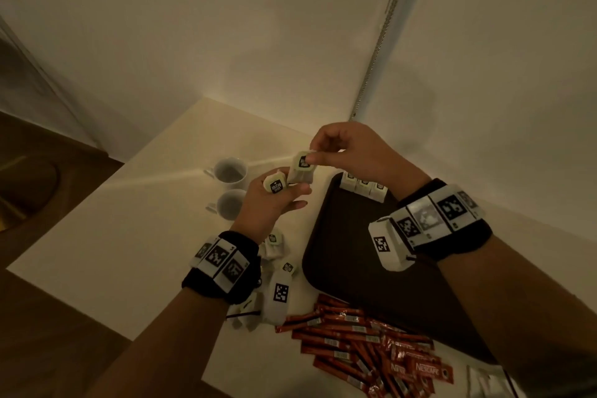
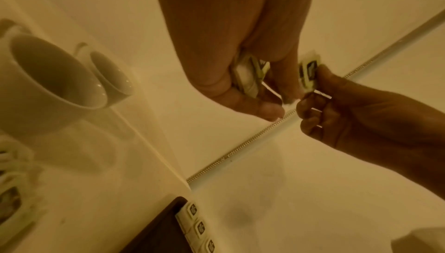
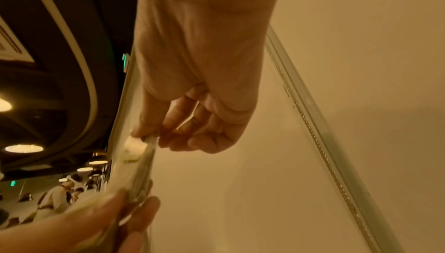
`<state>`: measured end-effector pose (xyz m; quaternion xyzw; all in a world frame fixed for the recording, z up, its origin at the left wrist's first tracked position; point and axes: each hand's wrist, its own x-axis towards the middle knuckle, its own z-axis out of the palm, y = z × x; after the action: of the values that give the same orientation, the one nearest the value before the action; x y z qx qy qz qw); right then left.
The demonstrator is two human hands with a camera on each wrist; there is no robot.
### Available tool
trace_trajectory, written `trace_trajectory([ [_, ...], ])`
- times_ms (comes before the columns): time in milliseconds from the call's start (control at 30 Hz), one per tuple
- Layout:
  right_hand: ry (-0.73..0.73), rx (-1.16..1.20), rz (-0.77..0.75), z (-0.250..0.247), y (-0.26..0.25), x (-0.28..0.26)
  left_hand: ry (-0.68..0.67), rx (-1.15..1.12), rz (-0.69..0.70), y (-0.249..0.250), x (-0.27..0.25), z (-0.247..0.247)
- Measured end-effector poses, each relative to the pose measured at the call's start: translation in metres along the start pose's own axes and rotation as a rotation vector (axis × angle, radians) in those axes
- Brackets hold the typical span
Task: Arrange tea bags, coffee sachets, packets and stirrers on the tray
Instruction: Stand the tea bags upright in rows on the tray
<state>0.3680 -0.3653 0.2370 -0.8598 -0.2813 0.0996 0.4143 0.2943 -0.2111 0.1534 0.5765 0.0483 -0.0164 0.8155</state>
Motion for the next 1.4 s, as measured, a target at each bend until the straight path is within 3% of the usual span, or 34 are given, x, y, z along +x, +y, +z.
trace_trajectory([
  [233, 0.068, -0.105, -0.126, -0.025, -0.019, -0.015, -0.073, -0.092, 0.054, 0.01, 0.005, 0.024],
  [367, 0.109, 0.035, -0.087, -0.034, -0.023, -0.018, -0.106, -0.227, 0.028, 0.015, 0.007, 0.037],
  [600, 0.217, -0.073, -0.074, -0.038, -0.016, -0.02, -0.11, -0.385, -0.015, 0.016, 0.014, 0.05],
  [1000, 0.166, 0.036, 0.004, -0.036, -0.005, -0.02, -0.049, -0.079, 0.115, 0.023, 0.02, 0.052],
  [1133, 0.172, 0.209, 0.017, -0.038, -0.004, -0.021, -0.04, -0.004, 0.164, 0.025, 0.022, 0.051],
  [1267, 0.14, 0.147, 0.03, -0.039, -0.006, -0.023, -0.028, 0.075, 0.214, 0.026, 0.025, 0.053],
  [1400, 0.177, 0.227, 0.01, -0.041, -0.003, -0.024, -0.03, 0.077, 0.233, 0.025, 0.026, 0.053],
])
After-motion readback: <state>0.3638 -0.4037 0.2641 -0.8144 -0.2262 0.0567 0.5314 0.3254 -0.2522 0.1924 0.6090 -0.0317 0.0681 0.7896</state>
